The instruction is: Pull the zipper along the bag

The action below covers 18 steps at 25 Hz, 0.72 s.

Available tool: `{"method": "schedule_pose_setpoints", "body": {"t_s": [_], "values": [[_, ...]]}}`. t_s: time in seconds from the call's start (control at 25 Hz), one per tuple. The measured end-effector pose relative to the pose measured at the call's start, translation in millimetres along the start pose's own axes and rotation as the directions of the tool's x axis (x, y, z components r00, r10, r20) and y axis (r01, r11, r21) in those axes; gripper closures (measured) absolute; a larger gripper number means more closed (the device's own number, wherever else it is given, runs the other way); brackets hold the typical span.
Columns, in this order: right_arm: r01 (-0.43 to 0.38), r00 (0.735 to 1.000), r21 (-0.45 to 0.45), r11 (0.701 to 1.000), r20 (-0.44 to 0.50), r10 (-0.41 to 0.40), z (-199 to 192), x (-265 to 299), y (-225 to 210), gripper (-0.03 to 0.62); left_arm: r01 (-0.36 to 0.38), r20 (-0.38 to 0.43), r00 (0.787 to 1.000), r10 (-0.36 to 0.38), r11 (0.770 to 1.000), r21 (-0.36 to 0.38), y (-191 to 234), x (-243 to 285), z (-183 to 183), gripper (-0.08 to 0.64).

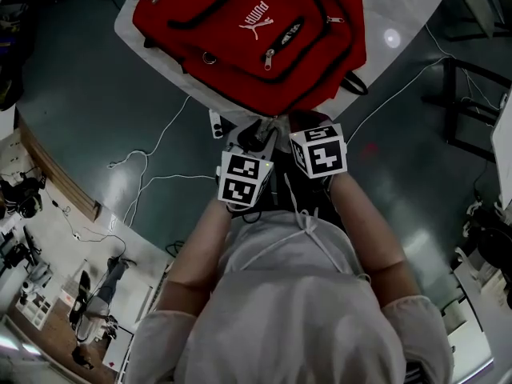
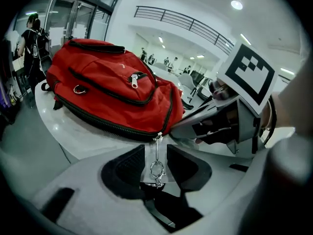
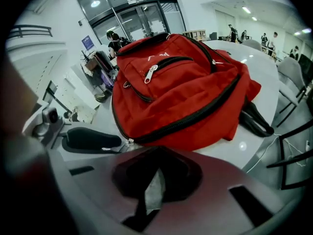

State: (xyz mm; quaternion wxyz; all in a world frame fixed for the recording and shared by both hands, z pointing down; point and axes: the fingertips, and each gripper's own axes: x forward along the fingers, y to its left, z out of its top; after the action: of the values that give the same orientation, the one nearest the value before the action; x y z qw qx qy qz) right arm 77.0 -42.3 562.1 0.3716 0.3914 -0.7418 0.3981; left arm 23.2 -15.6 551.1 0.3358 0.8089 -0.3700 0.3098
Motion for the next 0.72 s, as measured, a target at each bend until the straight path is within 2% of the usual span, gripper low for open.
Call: {"method": "schedule_pose_setpoints", "body": {"t_s": [0.16,0.28,0.48,0.56,0.72], "values": [[-0.029,0.998,0.020,0.999,-0.059,0.030,0.7,1.7,-0.4,0.566,-0.016,-0.022,1.000,0.017,0.999,0.039,-5.5,8.8,1.7,0.431],[-0.062,0.993,0.034,0.998,-0.100,0.065,1.0,3.3,0.1,0.566,-0.038,-0.043,0.998,0.040,0.998,0.040,-5.9,15.5,-4.4,0.434],[-0.068,0.987,0.024,0.997,-0.147,0.071,-1.4,2.1,-1.5,0.566,-0.098,-0.047,0.994,0.100,0.994,0.046,1.3,16.0,-5.4,0.519],[-0.080,0.986,0.024,0.996,-0.146,0.083,-0.1,3.0,-1.7,0.566,-0.097,-0.058,0.993,0.100,0.993,0.060,2.6,17.3,-5.6,0.522],[-0.108,0.982,0.074,0.991,-0.149,0.118,-0.4,4.0,-4.3,0.566,-0.049,-0.122,0.991,0.061,0.994,0.103,1.0,19.8,-6.4,0.537]]}}
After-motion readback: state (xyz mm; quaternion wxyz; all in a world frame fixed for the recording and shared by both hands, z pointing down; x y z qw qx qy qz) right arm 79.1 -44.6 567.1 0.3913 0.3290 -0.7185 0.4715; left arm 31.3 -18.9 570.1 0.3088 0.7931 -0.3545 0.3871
